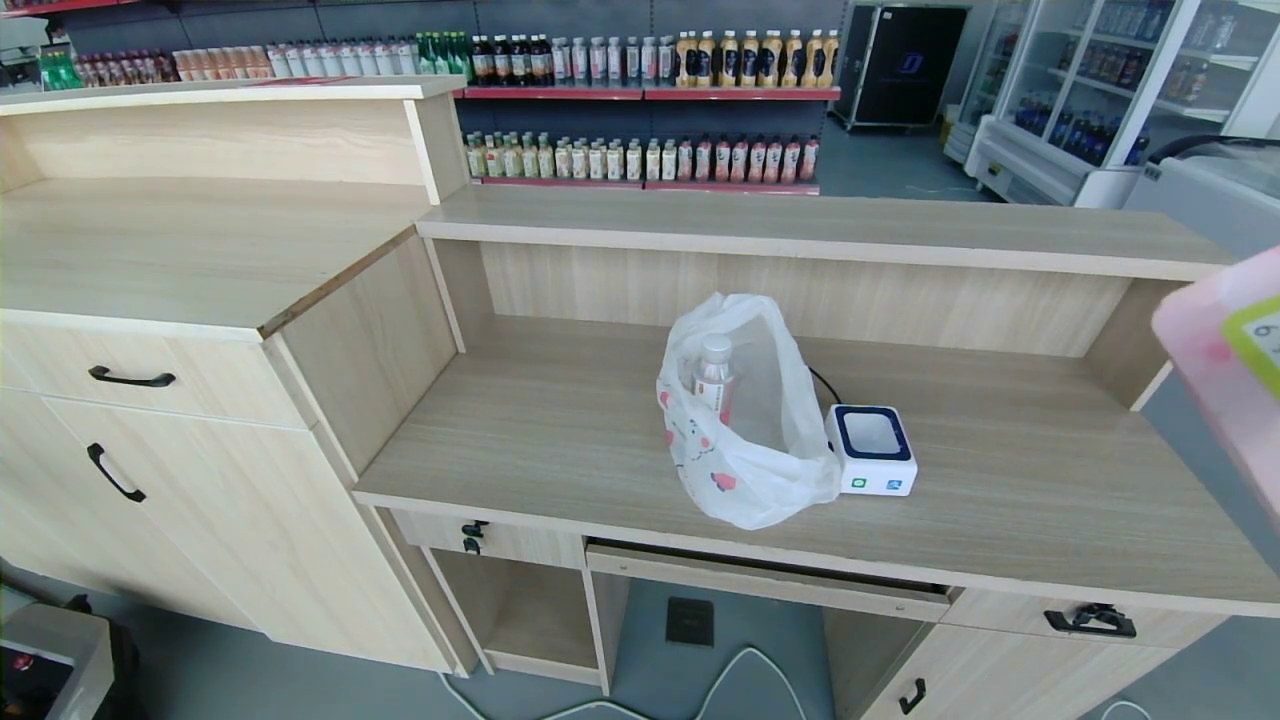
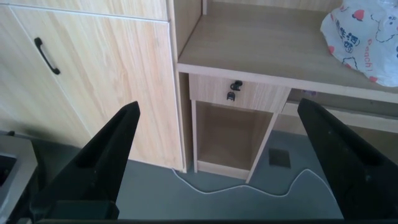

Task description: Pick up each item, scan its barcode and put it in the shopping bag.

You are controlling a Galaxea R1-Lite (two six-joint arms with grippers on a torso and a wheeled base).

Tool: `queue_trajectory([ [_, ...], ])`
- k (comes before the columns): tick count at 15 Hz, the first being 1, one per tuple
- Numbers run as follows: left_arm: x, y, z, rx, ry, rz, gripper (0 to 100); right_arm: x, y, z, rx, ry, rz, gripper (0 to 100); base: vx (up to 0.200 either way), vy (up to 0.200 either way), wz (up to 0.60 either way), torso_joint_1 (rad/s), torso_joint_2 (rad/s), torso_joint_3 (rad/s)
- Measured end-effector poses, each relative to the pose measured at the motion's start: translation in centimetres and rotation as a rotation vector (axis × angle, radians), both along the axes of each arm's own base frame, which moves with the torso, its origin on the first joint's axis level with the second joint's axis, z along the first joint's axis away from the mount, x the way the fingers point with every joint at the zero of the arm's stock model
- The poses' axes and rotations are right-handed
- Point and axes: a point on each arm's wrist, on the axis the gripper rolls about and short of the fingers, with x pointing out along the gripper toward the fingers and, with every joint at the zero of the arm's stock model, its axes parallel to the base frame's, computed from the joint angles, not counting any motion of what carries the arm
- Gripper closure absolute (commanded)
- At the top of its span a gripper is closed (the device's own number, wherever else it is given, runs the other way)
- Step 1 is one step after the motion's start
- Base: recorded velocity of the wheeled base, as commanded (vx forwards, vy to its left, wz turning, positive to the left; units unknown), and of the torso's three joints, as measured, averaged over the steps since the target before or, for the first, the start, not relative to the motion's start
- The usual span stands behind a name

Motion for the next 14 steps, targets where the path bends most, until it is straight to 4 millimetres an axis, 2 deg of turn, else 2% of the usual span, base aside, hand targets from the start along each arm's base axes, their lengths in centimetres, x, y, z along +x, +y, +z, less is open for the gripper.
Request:
queue_trajectory([
  [3, 0.0, 0.0, 0.0, 0.000, 0.000, 0.000, 0, 0.1, 0.1, -0.4, -0.024, 0.053, 0.017, 100, 0.000, 0.000, 0.00, 0.000, 0.00, 0.000],
  [7, 0.0, 0.0, 0.0, 0.000, 0.000, 0.000, 0, 0.2, 0.4, 1.1, -0.026, 0.029, 0.078, 100, 0.000, 0.000, 0.00, 0.000, 0.00, 0.000],
  [11, 0.0, 0.0, 0.0, 0.000, 0.000, 0.000, 0, 0.5, 0.8, 0.9, -0.082, 0.080, 0.098, 100, 0.000, 0.000, 0.00, 0.000, 0.00, 0.000],
  [14, 0.0, 0.0, 0.0, 0.000, 0.000, 0.000, 0, 0.4, 0.8, 1.5, -0.071, 0.062, 0.112, 100, 0.000, 0.000, 0.00, 0.000, 0.00, 0.000],
])
